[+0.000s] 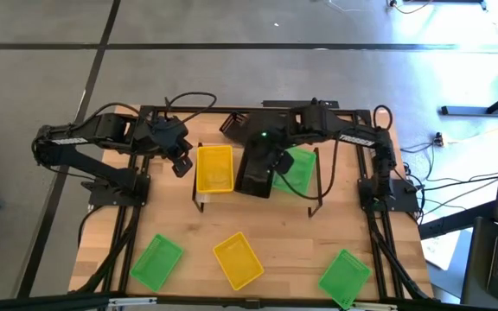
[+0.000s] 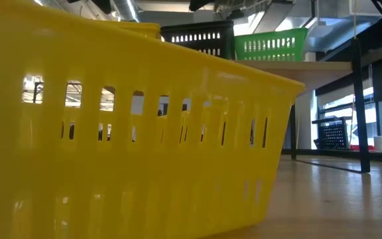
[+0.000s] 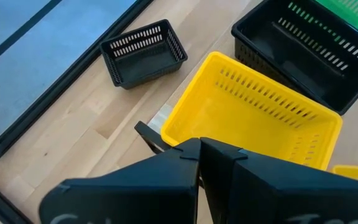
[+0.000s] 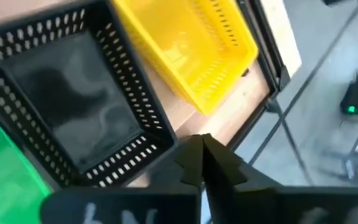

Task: Stack baskets on shelf by color
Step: Stack the right green bin on the other green bin on the shelf

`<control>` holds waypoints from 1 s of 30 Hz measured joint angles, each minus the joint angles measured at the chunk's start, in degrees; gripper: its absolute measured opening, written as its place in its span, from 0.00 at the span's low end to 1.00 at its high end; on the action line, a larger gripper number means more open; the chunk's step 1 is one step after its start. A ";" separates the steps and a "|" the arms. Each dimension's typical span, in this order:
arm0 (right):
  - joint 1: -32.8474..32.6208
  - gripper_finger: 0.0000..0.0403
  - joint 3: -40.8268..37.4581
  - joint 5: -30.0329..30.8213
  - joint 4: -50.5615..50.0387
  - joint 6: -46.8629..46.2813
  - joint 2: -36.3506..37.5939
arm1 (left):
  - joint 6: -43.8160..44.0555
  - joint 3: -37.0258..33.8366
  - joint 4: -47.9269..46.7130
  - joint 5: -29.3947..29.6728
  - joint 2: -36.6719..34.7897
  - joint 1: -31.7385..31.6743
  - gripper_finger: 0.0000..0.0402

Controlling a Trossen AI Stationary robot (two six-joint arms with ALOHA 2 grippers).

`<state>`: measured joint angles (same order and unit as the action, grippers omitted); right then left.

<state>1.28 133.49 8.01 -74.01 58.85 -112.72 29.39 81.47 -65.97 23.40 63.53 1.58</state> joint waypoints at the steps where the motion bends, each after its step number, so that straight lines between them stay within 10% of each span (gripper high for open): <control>1: 0.00 0.01 0.00 0.01 0.07 -1.64 0.41 | -0.01 0.00 -0.09 0.00 -0.01 0.02 0.00; 30: -24.42 0.00 0.04 17.25 -16.36 -67.11 12.02 | 6.72 -0.02 -3.00 -0.71 -1.75 21.85 0.00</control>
<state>-23.14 133.53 25.26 -90.36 -8.26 -100.70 36.12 81.45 -68.97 22.69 61.78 23.43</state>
